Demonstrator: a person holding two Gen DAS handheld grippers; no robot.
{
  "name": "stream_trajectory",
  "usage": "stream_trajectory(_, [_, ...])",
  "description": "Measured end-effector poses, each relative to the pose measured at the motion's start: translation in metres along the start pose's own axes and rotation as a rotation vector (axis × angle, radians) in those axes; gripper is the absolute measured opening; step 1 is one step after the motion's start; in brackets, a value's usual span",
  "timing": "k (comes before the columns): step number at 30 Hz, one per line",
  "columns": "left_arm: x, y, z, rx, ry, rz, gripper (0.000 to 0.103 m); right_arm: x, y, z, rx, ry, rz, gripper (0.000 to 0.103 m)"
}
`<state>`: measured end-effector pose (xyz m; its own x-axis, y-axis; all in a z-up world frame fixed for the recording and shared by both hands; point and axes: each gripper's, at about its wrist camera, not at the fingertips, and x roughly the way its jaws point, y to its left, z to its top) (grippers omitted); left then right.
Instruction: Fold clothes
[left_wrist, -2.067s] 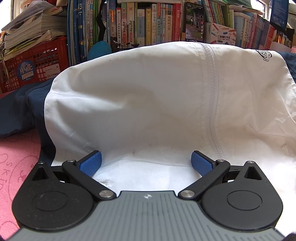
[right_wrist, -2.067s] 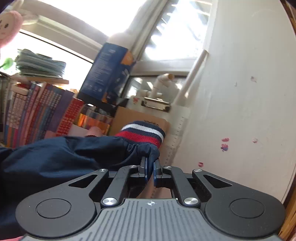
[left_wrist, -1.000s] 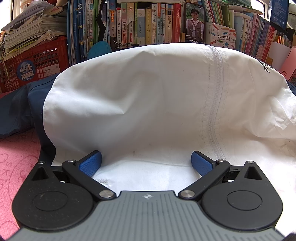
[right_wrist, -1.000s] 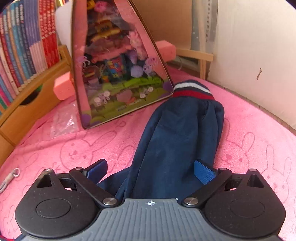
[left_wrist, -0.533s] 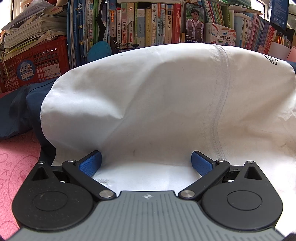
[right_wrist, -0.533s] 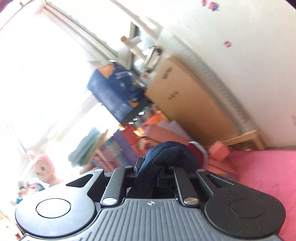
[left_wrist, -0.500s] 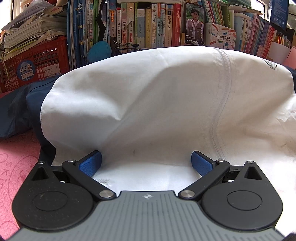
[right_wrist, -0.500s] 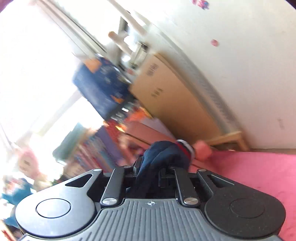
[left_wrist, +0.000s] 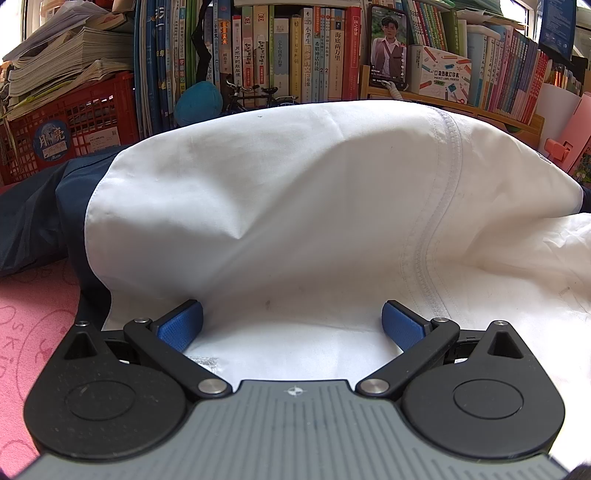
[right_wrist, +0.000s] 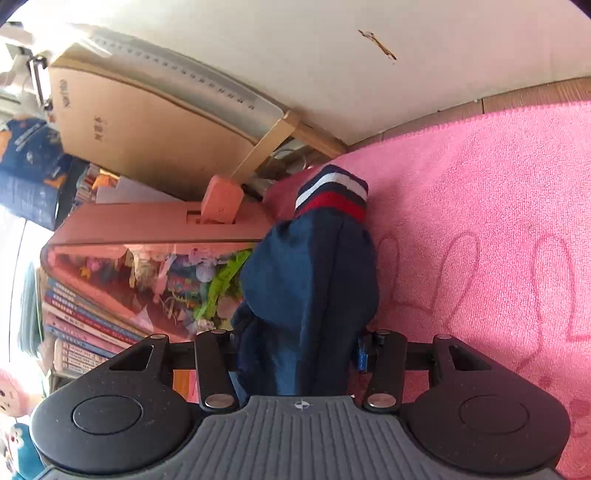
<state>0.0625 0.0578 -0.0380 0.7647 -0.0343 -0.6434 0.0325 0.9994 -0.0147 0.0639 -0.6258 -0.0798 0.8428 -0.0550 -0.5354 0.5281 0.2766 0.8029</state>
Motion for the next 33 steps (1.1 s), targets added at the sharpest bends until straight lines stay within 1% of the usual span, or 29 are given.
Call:
stream_trajectory(1, [0.0, 0.0, 0.0, 0.0, 0.0, 0.0, 0.103, 0.002, 0.004, 0.001, -0.03, -0.003, -0.029, 0.043])
stream_trajectory(2, [0.0, 0.0, 0.0, 0.0, 0.0, 0.0, 0.103, 0.003, 0.011, 0.002, -0.081, -0.01, -0.051, 0.024])
stream_trajectory(3, [0.0, 0.0, 0.0, 0.0, 0.0, 0.0, 0.103, 0.0, 0.021, 0.001, -0.166, -0.029, -0.063, 0.015])
stream_trajectory(4, [0.0, 0.0, 0.0, 0.0, 0.0, 0.0, 0.103, -0.006, 0.033, -0.002, -0.273, -0.071, -0.056, 0.014])
stream_trajectory(5, [0.0, 0.0, 0.0, 0.0, 0.0, 0.0, 0.103, -0.019, 0.044, -0.004, -0.388, -0.14, 0.02, 0.012])
stream_trajectory(6, [0.0, 0.0, 0.0, 0.0, 0.0, 0.0, 0.103, -0.033, 0.048, -0.004, -0.468, -0.207, 0.109, 0.012])
stream_trajectory(7, [0.0, 0.0, 0.0, 0.0, 0.0, 0.0, 0.103, -0.038, 0.048, 0.0, -0.489, -0.241, 0.099, 0.01])
stream_trajectory(8, [0.0, 0.0, 0.0, 0.001, 0.0, 0.0, 0.103, -0.038, 0.049, 0.007, -0.489, -0.259, 0.032, 0.015])
stream_trajectory(9, [0.0, 0.0, 0.0, 0.001, 0.0, 0.0, 0.103, -0.033, 0.05, 0.011, -0.501, -0.252, -0.072, 0.017])
stream_trajectory(10, [0.0, 0.001, 0.0, 0.001, 0.0, -0.001, 0.103, -0.025, 0.051, 0.011, -0.541, -0.228, -0.188, 0.019])
stream_trajectory(11, [0.0, 0.001, 0.0, 0.001, 0.0, -0.001, 0.103, -0.018, 0.054, 0.005, -0.627, -0.204, -0.29, 0.02])
stream_trajectory(12, [0.0, 0.001, 0.0, 0.001, 0.0, -0.001, 0.103, -0.014, 0.056, -0.006, -0.715, -0.186, -0.362, 0.022])
stream_trajectory(13, [0.0, 0.001, 0.0, 0.001, 0.0, -0.001, 0.103, -0.013, 0.058, -0.017, -0.783, -0.175, -0.403, 0.031])
stream_trajectory(14, [0.0, 0.001, 0.0, 0.001, 0.0, -0.001, 0.103, -0.014, 0.059, -0.027, -0.827, -0.165, -0.42, 0.046])
stream_trajectory(15, [0.0, 0.001, 0.001, 0.001, 0.0, -0.001, 0.103, -0.018, 0.059, -0.035, -0.846, -0.16, -0.42, 0.054])
stream_trajectory(16, [0.0, 0.001, 0.001, 0.0, 0.0, -0.001, 0.103, -0.023, 0.061, -0.041, -0.845, -0.16, -0.416, 0.064])
stream_trajectory(17, [0.0, 0.001, 0.001, 0.0, 0.0, -0.002, 0.103, -0.029, 0.062, -0.046, -0.838, -0.163, -0.413, 0.071])
stream_trajectory(19, [0.0, 0.002, 0.001, 0.0, 0.0, -0.002, 0.103, -0.041, 0.068, -0.056, -0.835, -0.153, -0.373, 0.08])
stream_trajectory(21, [-0.001, 0.002, 0.001, -0.001, -0.001, -0.002, 0.103, -0.055, 0.074, -0.065, -0.842, -0.14, -0.317, 0.082])
stream_trajectory(23, [-0.002, 0.002, 0.0, -0.005, -0.005, -0.007, 0.103, -0.076, 0.081, -0.074, -0.871, -0.132, -0.255, 0.091])
stream_trajectory(24, [-0.007, 0.004, 0.0, -0.011, -0.013, -0.035, 0.102, -0.087, 0.083, -0.08, -0.88, -0.128, -0.226, 0.091])
stream_trajectory(25, [-0.013, 0.006, 0.0, -0.017, -0.021, -0.063, 0.098, -0.098, 0.084, -0.088, -0.894, -0.109, -0.181, 0.091])
stream_trajectory(26, [-0.019, 0.008, -0.001, -0.024, -0.03, -0.092, 0.091, -0.11, 0.085, -0.097, -0.911, -0.08, -0.125, 0.091])
stream_trajectory(27, [-0.032, 0.012, -0.002, -0.038, -0.049, -0.138, 0.089, -0.122, 0.085, -0.106, -0.928, -0.052, -0.069, 0.091])
stream_trajectory(28, [-0.046, 0.016, -0.003, -0.051, -0.069, -0.183, 0.089, -0.134, 0.084, -0.12, -0.959, -0.017, -0.007, 0.091])
stream_trajectory(29, [-0.063, 0.018, -0.006, -0.064, -0.097, -0.207, 0.09, -0.145, 0.08, -0.134, -1.002, 0.017, 0.044, 0.091])
stream_trajectory(30, [-0.078, 0.023, -0.01, -0.066, -0.124, -0.213, 0.095, -0.153, 0.076, -0.148, -1.048, 0.042, 0.079, 0.091])
stream_trajectory(31, [-0.094, 0.027, -0.014, -0.068, -0.15, -0.216, 0.098, -0.159, 0.072, -0.163, -1.094, 0.065, 0.108, 0.091])
stream_trajectory(33, [-0.116, 0.039, -0.026, -0.06, -0.176, -0.188, 0.1, -0.173, 0.063, -0.204, -1.19, 0.111, 0.164, 0.091])
